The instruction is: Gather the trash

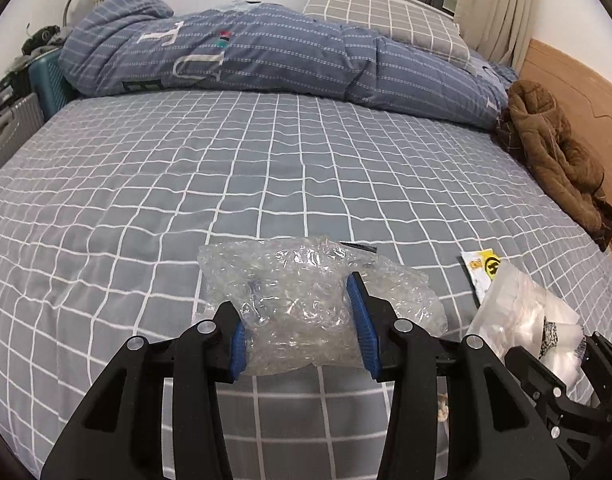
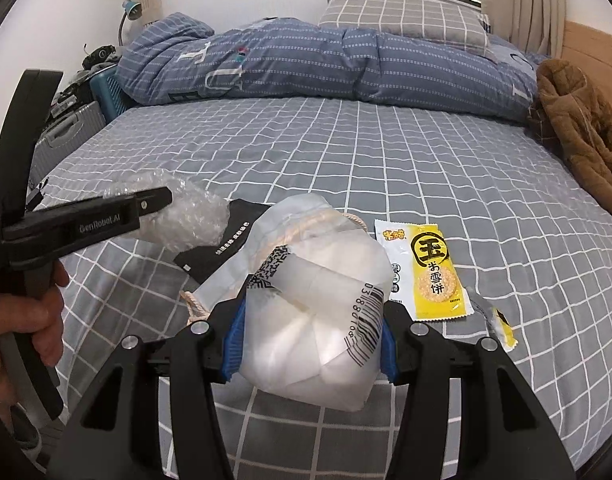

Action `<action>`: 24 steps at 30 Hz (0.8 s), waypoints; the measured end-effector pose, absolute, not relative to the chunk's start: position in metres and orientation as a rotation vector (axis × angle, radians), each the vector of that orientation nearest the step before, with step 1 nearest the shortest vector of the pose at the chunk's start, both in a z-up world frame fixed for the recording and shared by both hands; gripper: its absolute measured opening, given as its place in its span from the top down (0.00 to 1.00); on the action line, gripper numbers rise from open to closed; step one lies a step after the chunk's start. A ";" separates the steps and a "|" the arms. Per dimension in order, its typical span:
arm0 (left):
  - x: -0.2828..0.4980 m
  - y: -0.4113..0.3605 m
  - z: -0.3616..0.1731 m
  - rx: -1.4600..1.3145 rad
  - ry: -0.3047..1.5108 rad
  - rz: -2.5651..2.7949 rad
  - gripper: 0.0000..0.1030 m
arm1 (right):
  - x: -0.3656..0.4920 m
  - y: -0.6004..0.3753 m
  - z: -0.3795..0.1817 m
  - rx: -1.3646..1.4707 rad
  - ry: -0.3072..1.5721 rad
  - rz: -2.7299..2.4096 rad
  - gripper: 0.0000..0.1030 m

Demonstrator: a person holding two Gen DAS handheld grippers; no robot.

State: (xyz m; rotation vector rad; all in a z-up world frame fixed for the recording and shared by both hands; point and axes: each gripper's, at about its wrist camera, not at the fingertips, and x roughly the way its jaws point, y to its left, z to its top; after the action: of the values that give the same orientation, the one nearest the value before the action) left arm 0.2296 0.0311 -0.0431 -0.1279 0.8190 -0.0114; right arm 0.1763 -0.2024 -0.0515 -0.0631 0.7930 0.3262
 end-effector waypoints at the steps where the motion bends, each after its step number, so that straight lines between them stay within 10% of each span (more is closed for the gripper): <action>1: 0.227 0.030 -0.042 -0.131 0.819 -0.015 0.58 | 0.175 -0.204 -0.050 -0.056 0.792 0.326 0.52; 24: 0.133 0.022 -0.026 -0.108 0.800 -0.014 0.58 | 0.116 -0.224 -0.023 -0.047 0.737 0.308 0.52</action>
State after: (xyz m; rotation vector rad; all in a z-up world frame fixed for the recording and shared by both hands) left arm 0.1330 0.0215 -0.0264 -0.1081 0.7996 -0.0143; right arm 0.1161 -0.2236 -0.0228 -0.0471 0.7369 0.3084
